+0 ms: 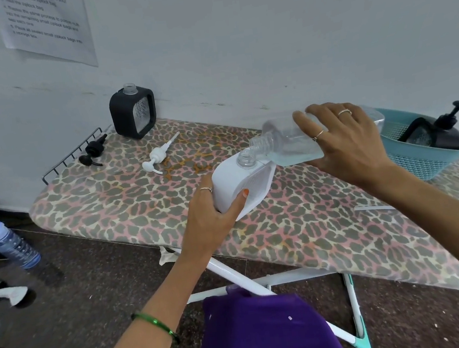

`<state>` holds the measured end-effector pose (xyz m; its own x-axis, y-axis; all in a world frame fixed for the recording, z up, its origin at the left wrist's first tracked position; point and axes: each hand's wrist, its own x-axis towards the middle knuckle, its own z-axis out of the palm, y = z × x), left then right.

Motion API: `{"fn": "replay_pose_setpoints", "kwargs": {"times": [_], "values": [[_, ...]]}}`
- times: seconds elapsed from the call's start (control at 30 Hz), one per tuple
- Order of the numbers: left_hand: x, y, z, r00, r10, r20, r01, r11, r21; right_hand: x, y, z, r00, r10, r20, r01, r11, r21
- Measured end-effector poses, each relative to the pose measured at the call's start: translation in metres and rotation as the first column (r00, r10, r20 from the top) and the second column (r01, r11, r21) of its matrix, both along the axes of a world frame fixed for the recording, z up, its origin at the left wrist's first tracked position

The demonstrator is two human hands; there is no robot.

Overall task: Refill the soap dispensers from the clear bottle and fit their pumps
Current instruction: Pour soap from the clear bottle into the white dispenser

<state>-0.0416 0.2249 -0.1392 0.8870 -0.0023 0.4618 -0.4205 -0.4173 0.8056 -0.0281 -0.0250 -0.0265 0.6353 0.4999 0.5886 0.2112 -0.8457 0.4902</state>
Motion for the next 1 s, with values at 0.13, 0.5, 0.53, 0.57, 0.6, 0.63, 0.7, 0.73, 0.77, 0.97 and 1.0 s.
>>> {"fn": "replay_pose_setpoints", "kwargs": {"times": [0.13, 0.5, 0.53, 0.57, 0.6, 0.63, 0.7, 0.73, 0.77, 0.97, 1.0], "values": [[0.0010, -0.0001, 0.0008, 1.000, 0.011, 0.002, -0.011, 1.000, 0.022, 0.0009, -0.0007, 0.0003, 1.000, -0.008, 0.000, 0.008, 1.000, -0.006], [0.0010, -0.0003, -0.0012, 1.000, -0.018, 0.001, 0.018, 1.000, -0.018, 0.0003, -0.0005, 0.0010, 1.000, 0.001, -0.007, -0.001, 1.000, -0.003], [0.0010, -0.0001, -0.0017, 1.000, -0.018, 0.003, 0.018, 1.000, -0.019, 0.0002, -0.0004, 0.0012, 1.000, 0.005, -0.006, -0.005, 1.000, -0.002], [0.0010, -0.0001, -0.0017, 1.000, -0.015, 0.008, 0.015, 1.000, -0.017, 0.0003, -0.0003, 0.0014, 1.000, 0.007, -0.005, -0.007, 1.000, -0.002], [0.0003, -0.0002, -0.0010, 1.000, -0.012, 0.013, 0.012, 1.000, -0.013, 0.0002, -0.0003, 0.0015, 1.000, 0.007, -0.004, -0.007, 1.000, -0.003], [-0.0003, -0.0003, -0.0001, 1.000, -0.009, 0.016, 0.009, 1.000, -0.011, 0.0005, -0.0006, 0.0014, 1.000, 0.001, -0.005, -0.001, 1.000, -0.006], [-0.0015, -0.0009, 0.0026, 1.000, -0.008, 0.018, 0.009, 1.000, -0.014, 0.0010, -0.0009, 0.0010, 1.000, -0.019, -0.008, 0.018, 1.000, -0.014], [-0.0019, -0.0010, 0.0032, 1.000, -0.007, 0.018, 0.007, 1.000, -0.010, 0.0013, -0.0011, 0.0009, 1.000, -0.024, -0.012, 0.024, 1.000, -0.016], [-0.0017, -0.0011, 0.0036, 1.000, -0.004, 0.019, 0.004, 1.000, -0.006, 0.0014, -0.0010, 0.0004, 1.000, -0.024, -0.015, 0.023, 1.000, -0.014], [-0.0023, -0.0012, 0.0058, 0.999, 0.007, 0.037, -0.006, 1.000, -0.004, 0.0019, -0.0012, 0.0019, 1.000, -0.006, 0.003, 0.006, 1.000, -0.007], [-0.0023, -0.0010, 0.0054, 0.999, 0.005, 0.035, -0.005, 1.000, -0.004, 0.0021, -0.0013, 0.0018, 1.000, -0.007, 0.006, 0.007, 1.000, -0.010]]}}
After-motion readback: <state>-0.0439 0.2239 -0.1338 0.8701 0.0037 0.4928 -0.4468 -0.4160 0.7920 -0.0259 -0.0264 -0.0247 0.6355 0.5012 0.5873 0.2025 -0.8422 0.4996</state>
